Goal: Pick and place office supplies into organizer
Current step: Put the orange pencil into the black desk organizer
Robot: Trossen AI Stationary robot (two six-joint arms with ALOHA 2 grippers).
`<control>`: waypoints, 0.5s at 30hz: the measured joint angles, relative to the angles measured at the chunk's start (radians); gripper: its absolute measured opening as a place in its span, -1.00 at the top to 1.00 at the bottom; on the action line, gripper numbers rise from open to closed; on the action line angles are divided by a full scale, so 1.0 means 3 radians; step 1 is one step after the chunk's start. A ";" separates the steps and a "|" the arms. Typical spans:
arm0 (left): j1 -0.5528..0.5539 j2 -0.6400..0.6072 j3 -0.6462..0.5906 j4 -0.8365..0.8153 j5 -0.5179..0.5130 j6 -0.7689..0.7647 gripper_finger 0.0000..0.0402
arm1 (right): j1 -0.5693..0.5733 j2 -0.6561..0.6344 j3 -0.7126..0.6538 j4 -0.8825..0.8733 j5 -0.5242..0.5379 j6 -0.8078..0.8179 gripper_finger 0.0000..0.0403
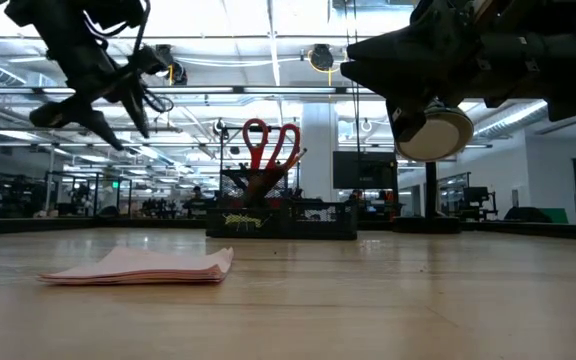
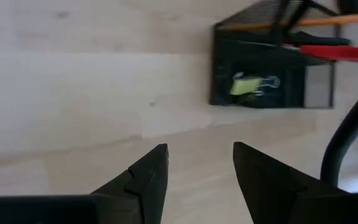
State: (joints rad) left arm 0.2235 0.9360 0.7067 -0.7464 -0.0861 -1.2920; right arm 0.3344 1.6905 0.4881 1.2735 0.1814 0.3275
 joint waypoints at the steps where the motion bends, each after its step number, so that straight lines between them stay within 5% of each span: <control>1: -0.0036 0.0006 0.0000 -0.0059 -0.0061 -0.0122 0.08 | 0.0000 0.0000 0.0000 0.0000 0.0000 0.0000 0.64; 5: -0.0224 0.0212 0.0000 -0.0338 -0.0330 -0.0374 0.08 | 0.0000 0.0000 0.0000 0.0000 0.0000 0.0001 0.64; 15: -0.0454 0.0831 0.0000 -0.1178 -0.0295 -0.1128 0.08 | 0.0000 0.0001 -0.0001 0.0000 0.0000 0.0001 0.64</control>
State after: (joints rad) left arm 0.0874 1.1853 0.7067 -1.0997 -0.1746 -1.6303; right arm 0.3344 1.6909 0.4878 1.2736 0.1814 0.3279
